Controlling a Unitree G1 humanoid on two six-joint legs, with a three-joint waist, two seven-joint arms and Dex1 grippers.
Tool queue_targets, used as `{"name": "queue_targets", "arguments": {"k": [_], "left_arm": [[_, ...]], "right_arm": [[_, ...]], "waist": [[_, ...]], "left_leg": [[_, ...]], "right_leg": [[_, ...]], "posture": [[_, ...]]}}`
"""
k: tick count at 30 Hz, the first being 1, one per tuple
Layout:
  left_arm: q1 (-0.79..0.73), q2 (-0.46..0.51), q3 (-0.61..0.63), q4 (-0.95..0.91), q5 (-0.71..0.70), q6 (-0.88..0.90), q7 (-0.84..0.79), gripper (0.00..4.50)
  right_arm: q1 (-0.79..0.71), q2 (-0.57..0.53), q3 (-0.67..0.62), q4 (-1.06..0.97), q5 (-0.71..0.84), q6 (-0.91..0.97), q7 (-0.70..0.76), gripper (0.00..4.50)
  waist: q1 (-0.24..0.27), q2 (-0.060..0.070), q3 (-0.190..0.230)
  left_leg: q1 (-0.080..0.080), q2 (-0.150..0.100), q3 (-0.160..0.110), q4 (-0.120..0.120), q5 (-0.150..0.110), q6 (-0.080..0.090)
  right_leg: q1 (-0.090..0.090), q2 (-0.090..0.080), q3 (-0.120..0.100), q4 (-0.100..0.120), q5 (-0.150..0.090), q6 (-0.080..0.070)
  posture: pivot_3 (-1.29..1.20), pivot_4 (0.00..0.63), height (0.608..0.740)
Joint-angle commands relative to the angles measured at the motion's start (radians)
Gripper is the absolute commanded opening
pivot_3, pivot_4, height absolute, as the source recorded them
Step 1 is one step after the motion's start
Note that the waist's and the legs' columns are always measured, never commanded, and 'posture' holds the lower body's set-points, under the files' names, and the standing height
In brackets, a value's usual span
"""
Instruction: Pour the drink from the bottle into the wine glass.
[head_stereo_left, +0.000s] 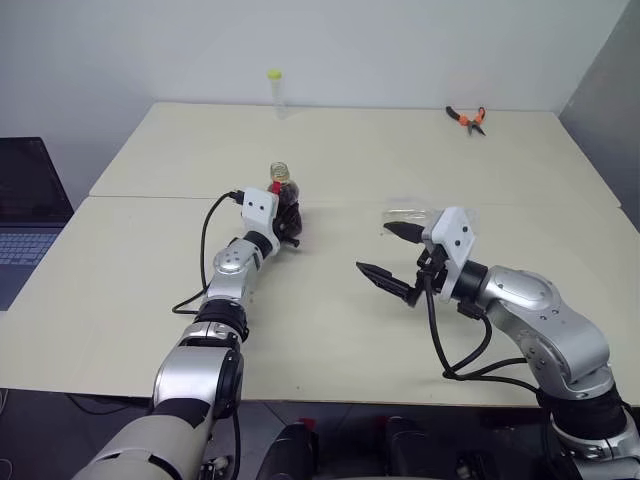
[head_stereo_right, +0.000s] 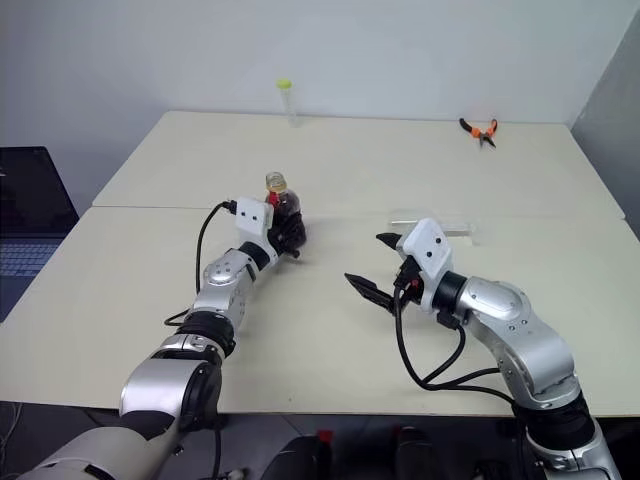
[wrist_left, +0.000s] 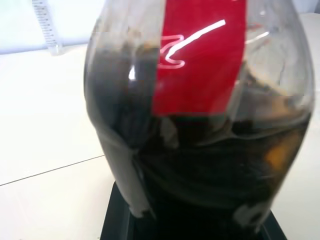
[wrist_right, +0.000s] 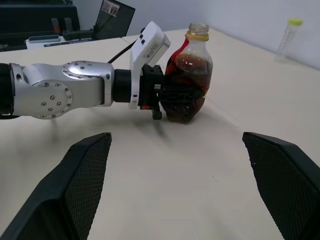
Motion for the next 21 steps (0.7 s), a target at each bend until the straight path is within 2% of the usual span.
{"name": "queue_targets", "arguments": {"k": [1, 2, 13, 14, 21], "left_arm": [[-0.031, 0.010, 0.032, 0.019, -0.013, -0.022, 0.022, 0.68], [-0.030, 0.010, 0.037, 0.025, -0.014, -0.018, 0.024, 0.68], [0.013, -0.006, 0.050, -0.014, -0.015, -0.026, 0.005, 4.25], [0.025, -0.008, 0.047, -0.028, -0.013, -0.032, 0.004, 4.40], [0.144, -0.013, 0.036, -0.206, -0.010, -0.037, 0.014, 4.40]], "right_arm": [[-0.016, 0.004, -0.001, -0.019, 0.003, -0.004, 0.000, 4.50], [-0.013, 0.006, 0.001, -0.022, 0.001, -0.003, -0.002, 4.50], [0.006, 0.028, -0.018, -0.036, 0.002, -0.002, -0.024, 4.50], [0.010, 0.026, -0.020, -0.039, 0.004, -0.002, -0.022, 4.50], [0.032, 0.014, -0.028, -0.053, 0.013, 0.003, -0.013, 4.50]], "waist": [[-0.003, 0.000, 0.000], [-0.005, 0.000, 0.000], [-0.009, 0.000, 0.000], [-0.009, 0.000, 0.000], [-0.010, 0.000, 0.000]], "left_leg": [[0.000, 0.000, 0.000, 0.000, 0.000, 0.000], [0.000, 0.000, 0.000, 0.000, 0.000, 0.000], [0.001, 0.000, 0.000, 0.000, 0.000, 0.000], [0.001, 0.000, 0.000, 0.000, 0.000, 0.000], [0.001, 0.001, 0.000, 0.000, 0.000, 0.000]], "right_leg": [[0.000, 0.000, 0.000, 0.000, 0.000, 0.000], [0.000, 0.000, 0.000, 0.000, 0.000, 0.000], [0.000, 0.000, 0.000, 0.001, 0.000, 0.000], [0.000, 0.000, 0.000, 0.001, 0.000, 0.000], [0.000, 0.000, 0.000, 0.001, 0.000, 0.000]], "posture": [[0.00, 0.150, 0.740], [0.00, 0.150, 0.740], [0.00, 0.150, 0.740], [0.00, 0.150, 0.740], [0.00, 0.150, 0.740]]}}
